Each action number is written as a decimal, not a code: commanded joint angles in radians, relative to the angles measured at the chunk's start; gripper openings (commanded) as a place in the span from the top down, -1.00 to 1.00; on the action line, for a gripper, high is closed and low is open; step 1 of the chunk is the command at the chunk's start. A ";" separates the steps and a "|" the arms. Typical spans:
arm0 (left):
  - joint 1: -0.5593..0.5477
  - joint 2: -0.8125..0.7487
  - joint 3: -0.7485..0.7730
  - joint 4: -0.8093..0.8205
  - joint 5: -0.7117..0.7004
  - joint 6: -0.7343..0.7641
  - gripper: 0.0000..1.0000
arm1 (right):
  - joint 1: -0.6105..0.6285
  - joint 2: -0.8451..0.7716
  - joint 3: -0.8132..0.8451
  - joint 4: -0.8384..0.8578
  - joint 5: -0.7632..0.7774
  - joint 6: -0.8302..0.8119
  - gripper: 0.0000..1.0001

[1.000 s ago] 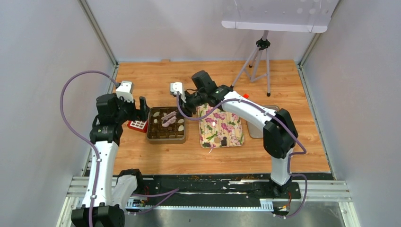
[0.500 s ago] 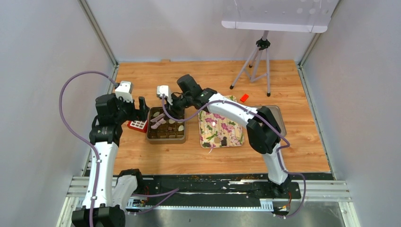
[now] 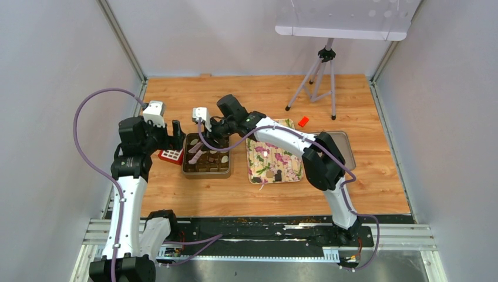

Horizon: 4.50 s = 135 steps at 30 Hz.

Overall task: Pack the chocolate
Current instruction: Place the fake chocolate in the packing box, then pick up the fake chocolate from the plate, then place the fake chocolate in the packing box.

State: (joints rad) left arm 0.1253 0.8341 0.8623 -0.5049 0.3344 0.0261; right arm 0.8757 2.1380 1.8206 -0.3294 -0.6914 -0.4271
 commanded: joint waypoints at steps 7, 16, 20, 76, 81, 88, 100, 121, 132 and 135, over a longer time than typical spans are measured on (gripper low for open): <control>0.011 -0.003 -0.001 0.031 0.017 -0.022 -1.00 | 0.004 -0.051 0.021 0.040 -0.025 0.002 0.51; 0.011 0.017 0.002 0.061 0.032 -0.032 -1.00 | -0.071 -0.313 -0.164 -0.043 -0.031 -0.054 0.53; 0.009 0.041 0.012 0.073 0.049 -0.033 -1.00 | -0.138 -0.480 -0.312 -0.118 -0.036 -0.117 0.55; 0.011 0.040 0.008 0.074 0.057 -0.049 -1.00 | -0.382 -0.162 -0.232 0.030 0.392 0.157 0.41; 0.011 0.035 -0.003 0.084 0.060 -0.057 -1.00 | -0.382 -0.236 -0.264 0.012 0.378 0.133 0.59; 0.011 0.041 -0.017 0.102 0.061 -0.066 -1.00 | -0.382 -0.489 -0.360 -0.053 0.232 0.131 0.64; 0.011 0.041 -0.021 0.092 0.072 -0.072 -1.00 | -0.226 -0.589 -0.479 -0.130 -0.022 -0.023 0.62; 0.015 -0.003 -0.053 0.077 0.053 -0.060 -1.00 | -0.095 -0.386 -0.330 -0.171 -0.048 -0.122 0.58; 0.016 -0.009 -0.059 0.085 0.060 -0.072 -1.00 | -0.074 -0.353 -0.322 -0.145 0.001 -0.121 0.38; 0.016 -0.009 -0.060 0.086 0.060 -0.071 -1.00 | -0.073 -0.352 -0.317 -0.145 0.006 -0.116 0.32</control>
State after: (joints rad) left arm 0.1318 0.8417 0.8043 -0.4446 0.3870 -0.0387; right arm 0.7975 1.7775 1.4586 -0.5156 -0.6884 -0.5304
